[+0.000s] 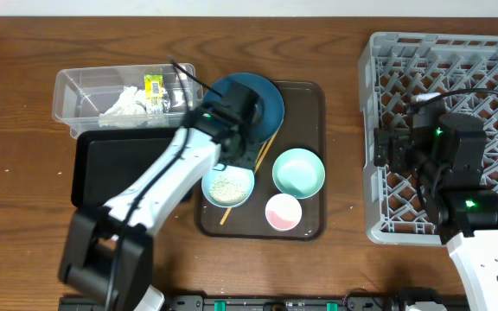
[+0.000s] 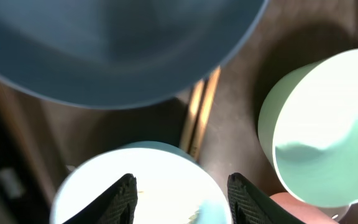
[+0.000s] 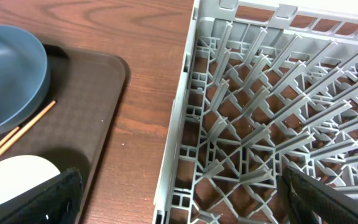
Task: Sort waste into correct bins and load items into the dishwasher rack
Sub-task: 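Grasp the rim of the white rice bowl with the left gripper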
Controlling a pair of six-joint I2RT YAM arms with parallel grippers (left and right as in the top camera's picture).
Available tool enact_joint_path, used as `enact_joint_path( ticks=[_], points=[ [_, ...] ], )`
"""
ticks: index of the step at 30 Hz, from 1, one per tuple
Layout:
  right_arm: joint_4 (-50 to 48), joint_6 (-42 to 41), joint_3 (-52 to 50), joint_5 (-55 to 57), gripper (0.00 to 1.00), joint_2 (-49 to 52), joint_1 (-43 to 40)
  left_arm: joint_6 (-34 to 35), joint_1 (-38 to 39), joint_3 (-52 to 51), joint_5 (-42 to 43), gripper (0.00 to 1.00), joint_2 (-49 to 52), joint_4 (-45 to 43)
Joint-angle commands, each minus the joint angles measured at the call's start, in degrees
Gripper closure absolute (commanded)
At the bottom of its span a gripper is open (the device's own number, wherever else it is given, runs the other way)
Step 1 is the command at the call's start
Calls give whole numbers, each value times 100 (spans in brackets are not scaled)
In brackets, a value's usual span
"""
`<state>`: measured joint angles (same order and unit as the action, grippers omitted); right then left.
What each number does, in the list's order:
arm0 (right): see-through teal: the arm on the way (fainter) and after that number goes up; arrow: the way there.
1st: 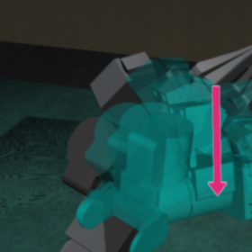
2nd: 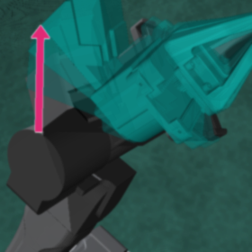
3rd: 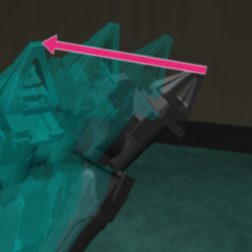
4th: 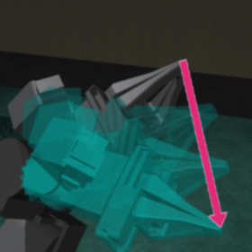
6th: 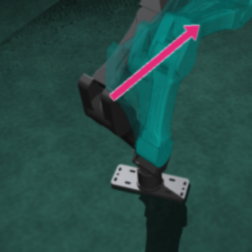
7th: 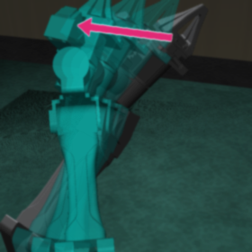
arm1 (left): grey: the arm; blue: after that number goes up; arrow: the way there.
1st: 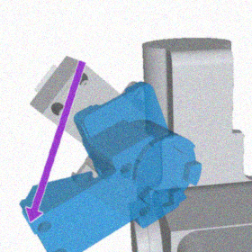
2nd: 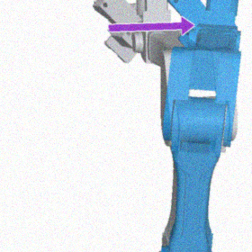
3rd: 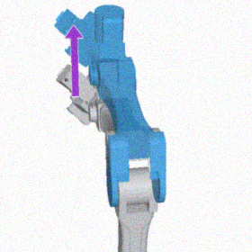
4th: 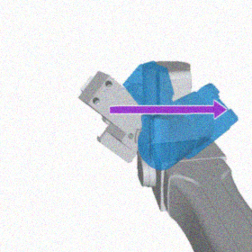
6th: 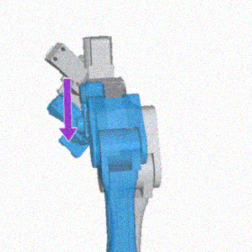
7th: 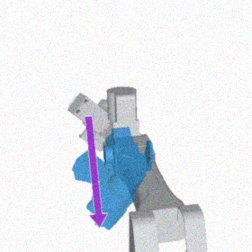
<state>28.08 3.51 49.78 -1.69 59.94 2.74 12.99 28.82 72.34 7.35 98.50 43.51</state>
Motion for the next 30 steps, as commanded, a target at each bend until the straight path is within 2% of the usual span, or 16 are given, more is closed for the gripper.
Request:
enact_joint_path(
  ticks=[1,22,27,30],
  points=[
    [2,-94,116,-31,1,-35,-31,634,155,-26,-2,50,313,48],
    [2,-94,118,-31,1,-35,-31,776,503,-304,-9,52,599,79],
    [2,-94,116,-31,1,-35,-31,793,501,-398,-31,63,599,57],
    [2,-94,116,-31,1,-35,-31,793,501,-398,-33,76,599,28]
  ],
)
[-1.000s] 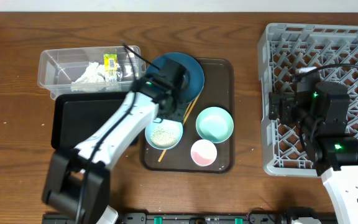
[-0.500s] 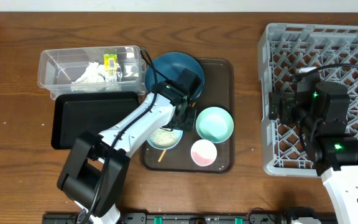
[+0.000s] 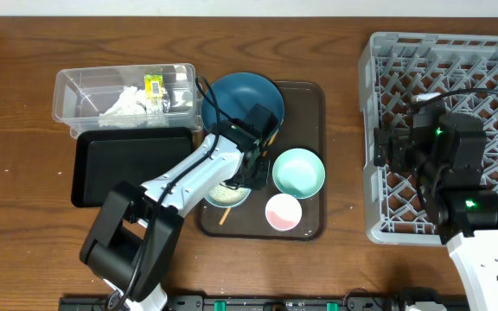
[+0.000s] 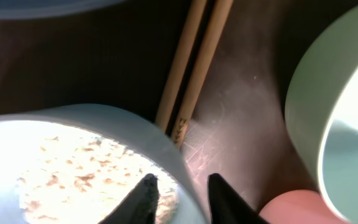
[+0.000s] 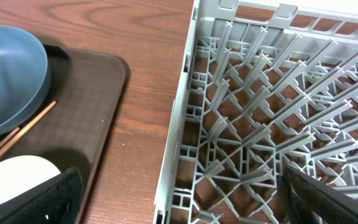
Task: Sort waste into correct bins and load items into the dishwasher rack
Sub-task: 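Grasp the rim of the white rice bowl with the left gripper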
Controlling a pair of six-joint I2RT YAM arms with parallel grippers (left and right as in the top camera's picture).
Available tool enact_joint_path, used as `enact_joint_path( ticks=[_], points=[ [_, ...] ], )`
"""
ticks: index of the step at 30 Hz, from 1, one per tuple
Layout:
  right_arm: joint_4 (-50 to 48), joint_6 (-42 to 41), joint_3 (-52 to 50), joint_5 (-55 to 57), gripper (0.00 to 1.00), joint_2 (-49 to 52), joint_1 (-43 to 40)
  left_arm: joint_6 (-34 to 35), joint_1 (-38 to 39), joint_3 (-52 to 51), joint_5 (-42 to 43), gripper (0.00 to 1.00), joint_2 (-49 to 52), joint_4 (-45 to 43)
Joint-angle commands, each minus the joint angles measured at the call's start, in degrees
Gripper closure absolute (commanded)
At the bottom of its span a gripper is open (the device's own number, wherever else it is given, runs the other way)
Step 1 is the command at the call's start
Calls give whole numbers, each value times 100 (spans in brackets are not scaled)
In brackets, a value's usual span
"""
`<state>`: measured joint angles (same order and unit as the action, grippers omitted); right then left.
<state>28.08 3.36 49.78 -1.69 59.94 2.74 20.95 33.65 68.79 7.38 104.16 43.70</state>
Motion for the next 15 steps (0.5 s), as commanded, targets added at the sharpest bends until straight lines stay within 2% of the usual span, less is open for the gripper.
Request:
enact_joint_path(
  ticks=[1,5,15],
  points=[
    [4,-79,118,-31,1,-35,-31,-2,17,-44,-33,80,33,-4],
    [4,-79,116,-31,1,-35,-31,-2,17,-44,-33,92,31,-50],
    [4,-76,116,-28,1,-35,-31,-37,17,291,-55,94,-153,223]
  ],
)
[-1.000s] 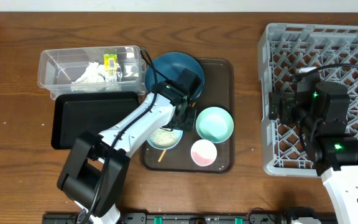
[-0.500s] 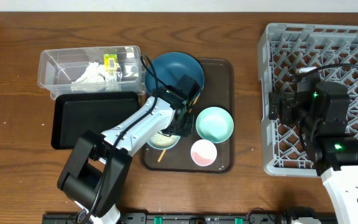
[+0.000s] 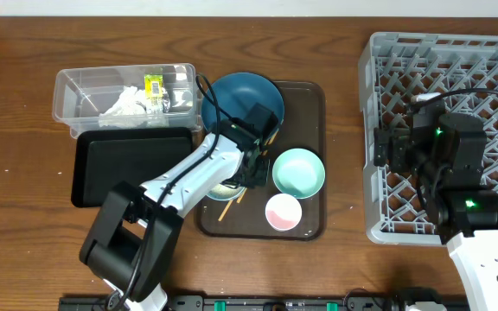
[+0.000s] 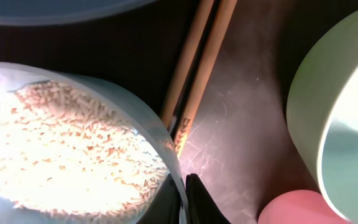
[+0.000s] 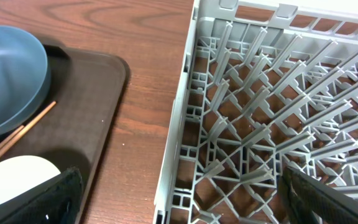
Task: Sort waste into correct bins and load items into the dishwasher rack
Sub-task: 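Grasp the rim of the white rice bowl with the left gripper, then tip the white bowl over the black tray to pour out the rice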
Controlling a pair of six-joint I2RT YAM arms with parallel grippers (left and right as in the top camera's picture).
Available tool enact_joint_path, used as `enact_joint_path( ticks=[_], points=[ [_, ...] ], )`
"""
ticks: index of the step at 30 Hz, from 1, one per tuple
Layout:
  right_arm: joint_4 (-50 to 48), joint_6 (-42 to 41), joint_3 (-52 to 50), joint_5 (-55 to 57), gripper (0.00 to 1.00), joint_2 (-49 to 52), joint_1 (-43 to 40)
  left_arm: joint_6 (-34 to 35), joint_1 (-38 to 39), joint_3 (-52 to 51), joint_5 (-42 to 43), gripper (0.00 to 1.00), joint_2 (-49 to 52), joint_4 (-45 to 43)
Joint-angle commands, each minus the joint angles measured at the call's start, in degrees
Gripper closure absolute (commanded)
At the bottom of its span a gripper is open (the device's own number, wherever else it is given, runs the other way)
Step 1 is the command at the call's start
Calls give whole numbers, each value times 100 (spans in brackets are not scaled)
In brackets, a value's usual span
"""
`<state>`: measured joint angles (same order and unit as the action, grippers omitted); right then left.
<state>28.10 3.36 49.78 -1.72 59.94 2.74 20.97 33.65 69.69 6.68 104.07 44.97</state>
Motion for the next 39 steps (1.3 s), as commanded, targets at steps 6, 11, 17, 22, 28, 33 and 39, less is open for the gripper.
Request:
enact_joint_path(
  ticks=[6,11,17,22,28,33,39],
  points=[
    [0,-76,118,-26,1,-35,-31,-212,-127,256,20,94,-796,240],
    [0,-76,116,-26,1,-35,-31,-479,-695,256,208,94,-1480,358],
    [0,-76,116,-26,1,-35,-31,-1139,-1976,256,1392,94,-1858,398],
    [4,-76,118,-26,1,-35,-31,-1486,-3307,151,2721,94,-1786,439],
    [2,-76,116,-26,1,-35,-31,-2175,-4752,-190,4356,94,-1631,407],
    [0,-76,116,-26,1,-35,-31,-2789,-5678,-444,5825,94,-1331,402],
    [0,-76,116,-26,1,-35,-31,-3071,-6301,-616,7044,94,-752,404]
  ],
)
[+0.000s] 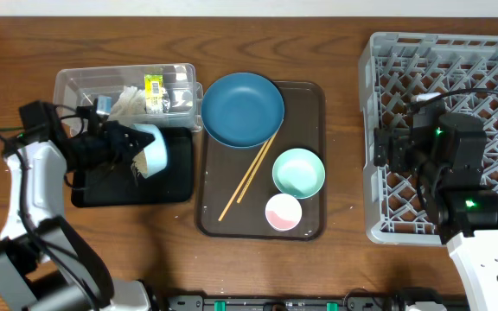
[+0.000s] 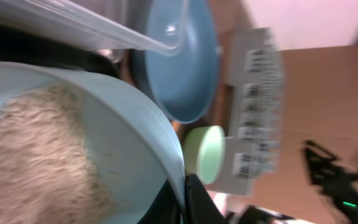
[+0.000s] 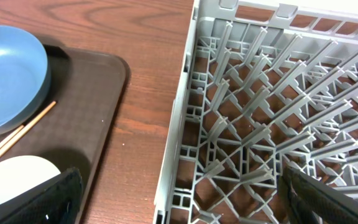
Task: Sort waste into correct bins and load items into the dishwasher rack
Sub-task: 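Tip the white bowl over the black tray to pour out the rice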
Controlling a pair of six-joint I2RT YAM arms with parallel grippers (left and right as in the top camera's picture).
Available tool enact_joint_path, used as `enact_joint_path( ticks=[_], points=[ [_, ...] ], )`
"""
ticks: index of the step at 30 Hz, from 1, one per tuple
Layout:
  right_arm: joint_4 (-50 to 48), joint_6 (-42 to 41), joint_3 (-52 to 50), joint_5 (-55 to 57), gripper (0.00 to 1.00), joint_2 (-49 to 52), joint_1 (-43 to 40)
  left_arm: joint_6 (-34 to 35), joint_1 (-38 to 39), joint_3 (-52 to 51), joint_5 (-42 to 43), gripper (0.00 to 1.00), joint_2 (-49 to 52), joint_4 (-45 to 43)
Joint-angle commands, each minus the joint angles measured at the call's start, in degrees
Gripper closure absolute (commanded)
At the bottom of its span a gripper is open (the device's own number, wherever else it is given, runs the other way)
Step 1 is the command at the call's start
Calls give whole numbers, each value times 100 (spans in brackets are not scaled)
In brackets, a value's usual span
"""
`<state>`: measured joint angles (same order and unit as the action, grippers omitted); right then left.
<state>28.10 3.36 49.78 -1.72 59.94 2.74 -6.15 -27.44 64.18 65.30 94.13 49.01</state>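
Note:
My left gripper (image 1: 138, 145) is shut on the rim of the light blue rice bowl (image 1: 154, 149), holding it tipped on its side over the black tray (image 1: 167, 186). In the left wrist view the rice bowl (image 2: 73, 143) is still full of rice, its rim pinched at my left gripper (image 2: 183, 194). The blue plate (image 1: 242, 110), chopsticks (image 1: 249, 177), green bowl (image 1: 298, 173) and pink bowl (image 1: 283, 212) lie on the brown tray (image 1: 305, 95). My right gripper (image 3: 179, 208) is open over the left edge of the dishwasher rack (image 3: 278, 93).
A clear bin (image 1: 76, 86) holding crumpled paper and wrappers stands behind the black tray. The grey rack (image 1: 456, 60) fills the right side of the table. Bare wood lies between the brown tray and the rack.
The rice bowl has left the brown tray and is now held tipped over the black tray at the left, still in my left gripper. The right arm has not moved.
My left gripper was open above the rice bowl on the brown tray. Then its fingers straddled the bowl's rim, then they were shut on it. Now the bowl is off that tray and tilted over the black tray. The right gripper stayed open at the rack throughout.

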Motion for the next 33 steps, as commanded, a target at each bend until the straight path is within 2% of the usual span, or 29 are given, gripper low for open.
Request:
enact_joint_path(
  ticks=[1,5,14,23,31,33],
  points=[
    [0,-74,116,-26,1,-35,-31,-393,-262,-66,1419,94,352,2],
    [0,-76,116,-26,1,-35,-31,-302,-540,-63,2481,94,785,28],
    [0,-76,116,-26,1,-35,-31,140,-911,-66,2483,94,960,155],
    [2,-74,116,-24,1,-35,-31,758,-957,-66,2483,94,960,151],
    [4,-74,118,-24,1,-35,-31,752,-957,-66,2452,94,960,127],
    [2,-74,118,-24,1,-35,-31,761,-957,-66,2031,94,960,-4]
  ],
)
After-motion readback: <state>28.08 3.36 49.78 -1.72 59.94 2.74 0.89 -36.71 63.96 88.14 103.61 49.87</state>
